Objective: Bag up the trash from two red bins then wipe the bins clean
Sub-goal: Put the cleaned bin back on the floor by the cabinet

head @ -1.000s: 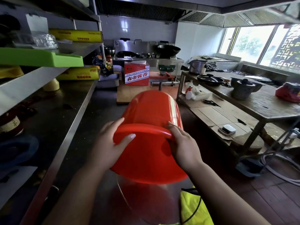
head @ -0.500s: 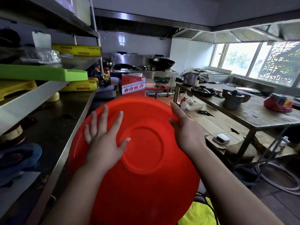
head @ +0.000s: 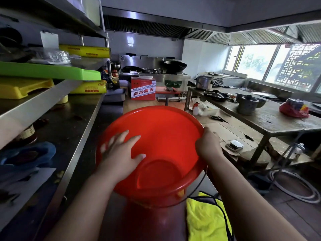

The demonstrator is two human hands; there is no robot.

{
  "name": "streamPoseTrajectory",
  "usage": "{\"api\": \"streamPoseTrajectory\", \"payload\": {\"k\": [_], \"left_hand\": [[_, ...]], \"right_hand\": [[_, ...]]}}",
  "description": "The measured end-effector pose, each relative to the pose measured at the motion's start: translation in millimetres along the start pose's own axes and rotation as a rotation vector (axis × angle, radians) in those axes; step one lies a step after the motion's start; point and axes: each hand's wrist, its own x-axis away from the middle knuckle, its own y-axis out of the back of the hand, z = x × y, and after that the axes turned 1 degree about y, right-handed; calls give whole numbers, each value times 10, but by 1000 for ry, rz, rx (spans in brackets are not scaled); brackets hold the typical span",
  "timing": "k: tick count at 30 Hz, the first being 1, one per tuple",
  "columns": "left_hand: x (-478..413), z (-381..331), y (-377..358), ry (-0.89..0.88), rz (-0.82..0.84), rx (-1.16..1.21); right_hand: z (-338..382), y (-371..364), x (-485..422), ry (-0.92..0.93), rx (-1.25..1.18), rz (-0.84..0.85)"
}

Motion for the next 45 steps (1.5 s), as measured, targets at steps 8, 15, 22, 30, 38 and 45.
{"api": "streamPoseTrajectory", "payload": {"k": [8, 15, 22, 30, 38, 45], "left_hand": [[167, -8, -89, 318, 2, 408], [239, -59, -153, 553, -22, 822], [413, 93, -180, 509, -202, 930], [747, 101, 142, 352, -401, 930], [1418, 39, 422, 322, -306, 917], [2038, 8, 591, 286, -245, 911]], "right_hand": [[-362, 13, 159, -142, -77, -9], [-483, 11, 374, -37, -227, -136], [-390, 75, 693, 64, -355, -229], [-216, 366, 1209, 64, -499, -346], [-174, 779, 2110, 17, -377, -464], [-301, 1010, 2871, -59, -316, -498]]}}
